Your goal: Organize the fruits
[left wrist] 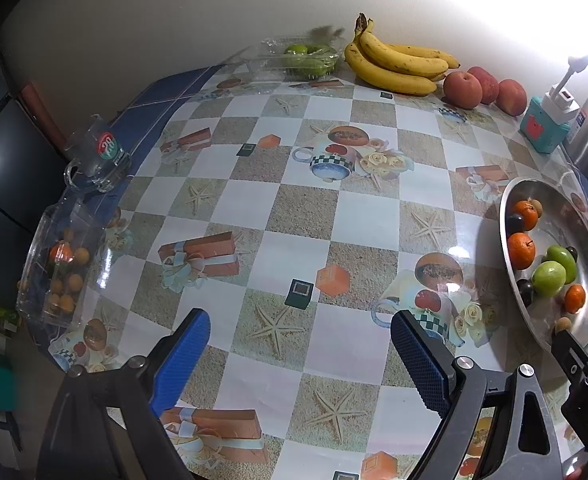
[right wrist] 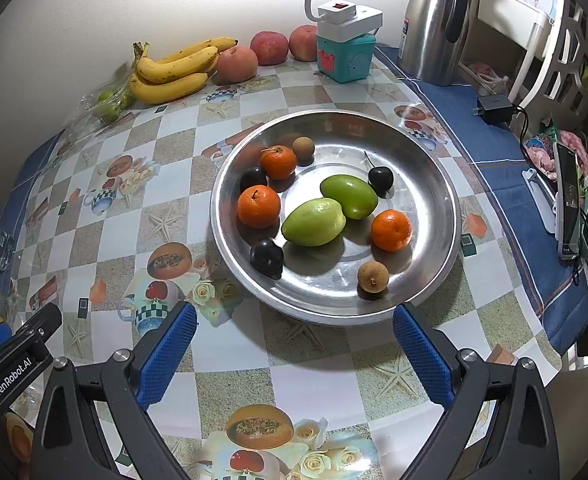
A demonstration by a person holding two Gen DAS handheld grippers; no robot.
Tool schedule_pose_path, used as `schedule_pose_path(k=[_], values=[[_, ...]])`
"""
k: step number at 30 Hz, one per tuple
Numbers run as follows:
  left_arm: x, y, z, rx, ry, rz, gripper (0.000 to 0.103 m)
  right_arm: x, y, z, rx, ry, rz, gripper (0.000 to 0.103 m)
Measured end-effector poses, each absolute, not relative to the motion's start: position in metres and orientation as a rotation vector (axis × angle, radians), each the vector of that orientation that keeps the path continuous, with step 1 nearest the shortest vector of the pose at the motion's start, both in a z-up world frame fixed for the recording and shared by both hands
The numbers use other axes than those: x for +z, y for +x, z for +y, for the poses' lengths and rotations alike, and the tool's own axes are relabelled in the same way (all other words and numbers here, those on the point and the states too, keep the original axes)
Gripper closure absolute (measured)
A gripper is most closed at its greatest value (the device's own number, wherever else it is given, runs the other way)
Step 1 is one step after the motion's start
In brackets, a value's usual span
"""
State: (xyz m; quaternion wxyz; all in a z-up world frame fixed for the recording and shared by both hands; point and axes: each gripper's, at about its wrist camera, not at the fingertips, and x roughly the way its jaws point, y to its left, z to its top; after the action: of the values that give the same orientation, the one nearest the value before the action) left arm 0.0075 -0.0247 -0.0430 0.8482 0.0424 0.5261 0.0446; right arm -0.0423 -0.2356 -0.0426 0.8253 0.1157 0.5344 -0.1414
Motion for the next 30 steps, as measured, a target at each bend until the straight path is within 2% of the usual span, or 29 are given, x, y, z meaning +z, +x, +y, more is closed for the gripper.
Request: schedule_pose_path(k=[30], values=[[-0.0460,0.0094,-0.0234,0.100,0.093,1.121,0.009,-0.0477,-0.0407,-0.2335,-0.295,0.242,1.150,0.004]])
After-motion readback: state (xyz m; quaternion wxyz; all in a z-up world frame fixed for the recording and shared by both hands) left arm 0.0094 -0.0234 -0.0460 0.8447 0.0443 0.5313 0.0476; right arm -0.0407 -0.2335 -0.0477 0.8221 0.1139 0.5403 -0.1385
